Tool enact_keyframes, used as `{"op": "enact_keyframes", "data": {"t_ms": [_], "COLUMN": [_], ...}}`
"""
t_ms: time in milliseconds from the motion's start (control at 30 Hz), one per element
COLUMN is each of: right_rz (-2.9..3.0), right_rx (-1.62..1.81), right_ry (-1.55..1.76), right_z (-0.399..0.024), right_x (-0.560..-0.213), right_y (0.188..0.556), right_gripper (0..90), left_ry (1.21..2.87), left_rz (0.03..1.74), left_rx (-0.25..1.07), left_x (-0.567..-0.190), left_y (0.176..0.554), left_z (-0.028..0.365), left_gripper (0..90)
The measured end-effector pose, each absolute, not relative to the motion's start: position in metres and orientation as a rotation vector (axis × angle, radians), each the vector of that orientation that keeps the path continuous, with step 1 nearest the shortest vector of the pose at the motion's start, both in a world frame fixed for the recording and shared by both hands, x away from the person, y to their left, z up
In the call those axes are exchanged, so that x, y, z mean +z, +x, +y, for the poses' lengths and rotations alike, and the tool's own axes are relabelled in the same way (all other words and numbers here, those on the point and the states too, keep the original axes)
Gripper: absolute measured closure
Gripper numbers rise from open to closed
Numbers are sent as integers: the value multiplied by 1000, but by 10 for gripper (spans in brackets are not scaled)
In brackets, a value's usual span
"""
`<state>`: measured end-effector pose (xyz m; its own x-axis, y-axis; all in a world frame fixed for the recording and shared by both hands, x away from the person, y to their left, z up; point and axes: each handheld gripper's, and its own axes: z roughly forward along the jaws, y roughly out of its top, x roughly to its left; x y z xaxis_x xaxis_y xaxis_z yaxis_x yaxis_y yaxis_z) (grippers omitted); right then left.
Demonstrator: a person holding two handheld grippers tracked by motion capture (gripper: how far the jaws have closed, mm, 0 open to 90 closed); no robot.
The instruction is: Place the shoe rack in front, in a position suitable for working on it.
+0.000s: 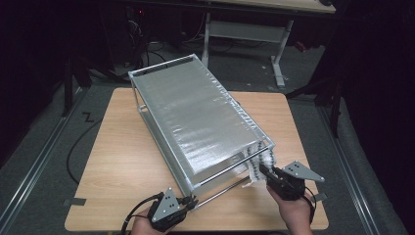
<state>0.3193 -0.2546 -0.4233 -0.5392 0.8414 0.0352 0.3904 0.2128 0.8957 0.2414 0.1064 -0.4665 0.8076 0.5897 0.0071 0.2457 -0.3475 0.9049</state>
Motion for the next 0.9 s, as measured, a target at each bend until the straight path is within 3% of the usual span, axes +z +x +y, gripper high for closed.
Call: {"op": "enact_keyframes", "data": {"t_ms": [633,900], "right_rz": [2274,2268], "right_rx": [981,997], "right_ry": [1298,1309], "right_z": [-247,-247], "right_x": [-493,-493], "right_y": [344,344], "right_gripper": [776,775], "left_ry": [1936,1933], "left_rz": [623,629], "left_rx": [404,398], "left_x": [-466,-467], "left_y": [242,242], "left_z": [106,106], "left_gripper": [807,806]}}
